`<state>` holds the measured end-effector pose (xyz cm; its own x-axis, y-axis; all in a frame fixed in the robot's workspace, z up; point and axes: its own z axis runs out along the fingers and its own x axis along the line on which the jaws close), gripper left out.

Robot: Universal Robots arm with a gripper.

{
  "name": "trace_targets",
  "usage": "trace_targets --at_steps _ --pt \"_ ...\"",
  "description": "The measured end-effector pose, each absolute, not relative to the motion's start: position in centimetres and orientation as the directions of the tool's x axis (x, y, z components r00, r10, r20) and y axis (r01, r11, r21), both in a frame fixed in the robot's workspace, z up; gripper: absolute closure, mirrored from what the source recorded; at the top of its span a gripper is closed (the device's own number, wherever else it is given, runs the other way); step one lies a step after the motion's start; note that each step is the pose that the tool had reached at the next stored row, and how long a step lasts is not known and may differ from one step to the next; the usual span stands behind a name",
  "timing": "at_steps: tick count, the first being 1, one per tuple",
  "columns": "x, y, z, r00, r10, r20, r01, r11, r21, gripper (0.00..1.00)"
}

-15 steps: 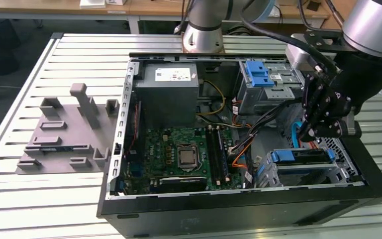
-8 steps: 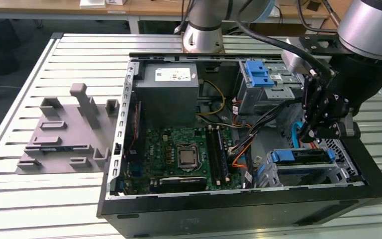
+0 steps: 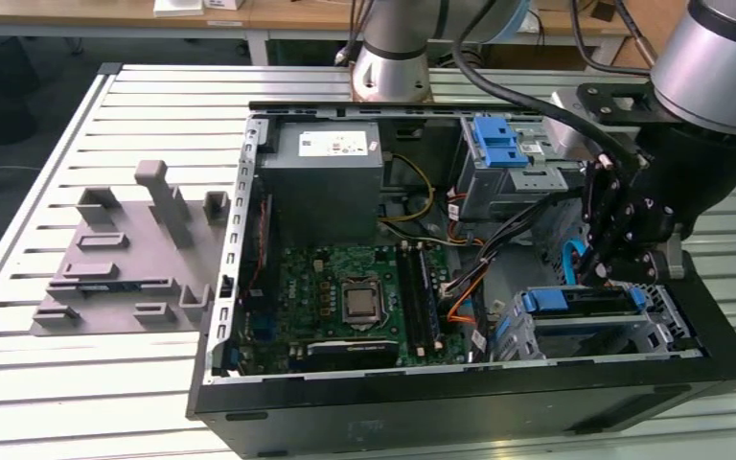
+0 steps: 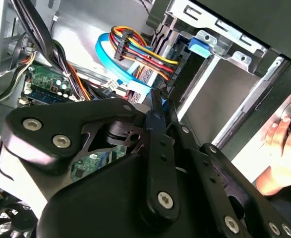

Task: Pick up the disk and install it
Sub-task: 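Insert the second disk wire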

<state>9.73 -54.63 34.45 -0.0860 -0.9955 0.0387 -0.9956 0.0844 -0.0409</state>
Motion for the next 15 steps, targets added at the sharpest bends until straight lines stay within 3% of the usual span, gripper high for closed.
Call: trace_targets --at_steps 15 --pt "9.66 -55.25 33.88 -0.074 -0.996 0.039 -0.996 0.073 -0.043 0.84"
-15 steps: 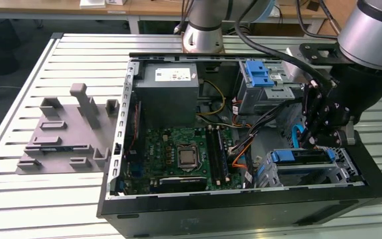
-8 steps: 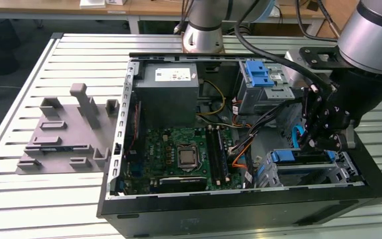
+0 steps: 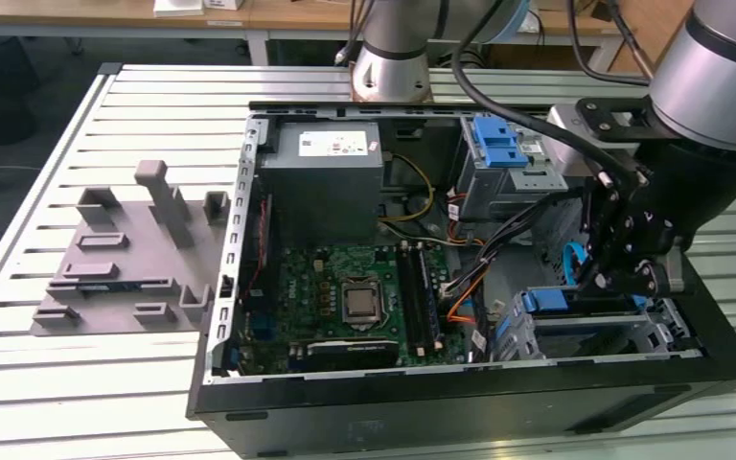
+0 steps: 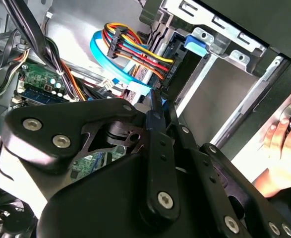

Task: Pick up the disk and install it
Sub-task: 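Insert the second disk wire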

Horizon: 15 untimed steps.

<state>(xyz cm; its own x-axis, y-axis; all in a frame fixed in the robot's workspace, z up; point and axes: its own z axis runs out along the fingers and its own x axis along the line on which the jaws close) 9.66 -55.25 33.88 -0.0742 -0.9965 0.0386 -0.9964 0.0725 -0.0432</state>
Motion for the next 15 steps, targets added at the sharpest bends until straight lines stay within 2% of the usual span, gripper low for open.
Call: trace_targets --at_steps 15 --pt "9.6 -55.28 33.51 -0.073 -0.997 0.035 -0.996 0.071 -0.046 0.84"
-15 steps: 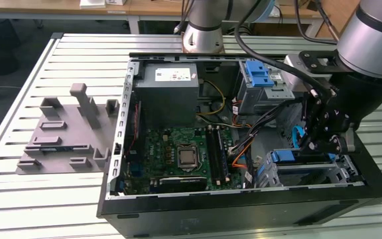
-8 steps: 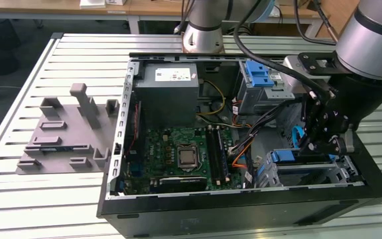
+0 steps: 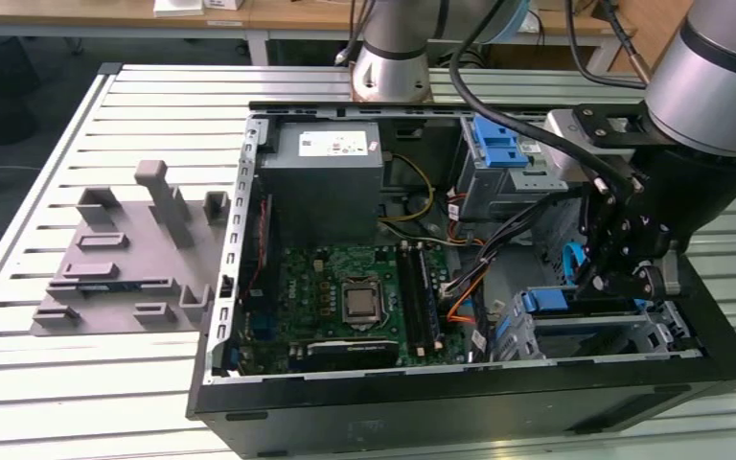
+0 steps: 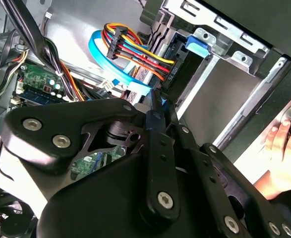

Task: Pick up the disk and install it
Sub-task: 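Insert the second disk wire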

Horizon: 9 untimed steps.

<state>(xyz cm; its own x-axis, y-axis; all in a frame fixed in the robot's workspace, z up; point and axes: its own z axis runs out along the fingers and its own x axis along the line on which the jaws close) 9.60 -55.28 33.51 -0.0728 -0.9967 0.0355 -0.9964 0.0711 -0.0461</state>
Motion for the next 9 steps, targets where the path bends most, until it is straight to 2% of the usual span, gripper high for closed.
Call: trace_targets --at_steps 9 --pt "9.6 -55.28 33.43 -0.073 -0.997 0.022 -0.996 0.072 -0.045 0.84"
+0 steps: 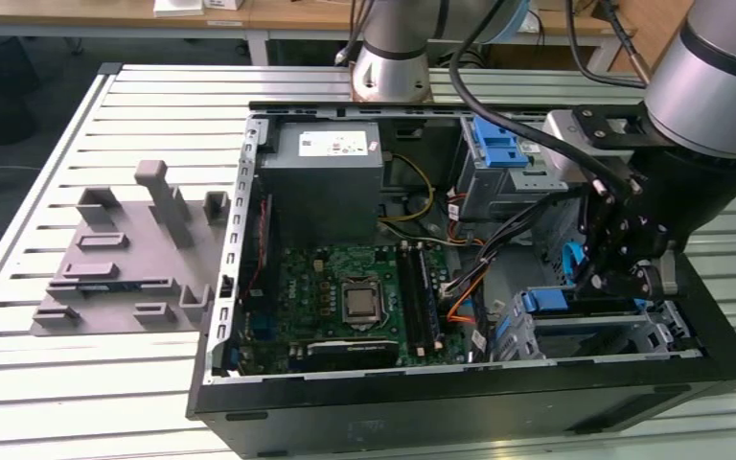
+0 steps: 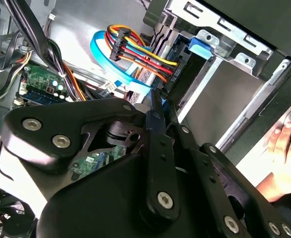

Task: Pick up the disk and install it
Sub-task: 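Insert the second disk wire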

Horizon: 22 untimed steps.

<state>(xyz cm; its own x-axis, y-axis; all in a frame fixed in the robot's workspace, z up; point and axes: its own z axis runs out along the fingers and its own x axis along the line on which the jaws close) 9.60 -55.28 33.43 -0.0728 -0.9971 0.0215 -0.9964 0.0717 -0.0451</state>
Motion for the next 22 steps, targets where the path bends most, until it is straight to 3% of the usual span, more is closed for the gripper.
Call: trace_targets --at_steps 22 --pt "9.73 -55.38 32.86 -0.071 -0.997 0.021 -0.997 0.07 -0.045 0.84"
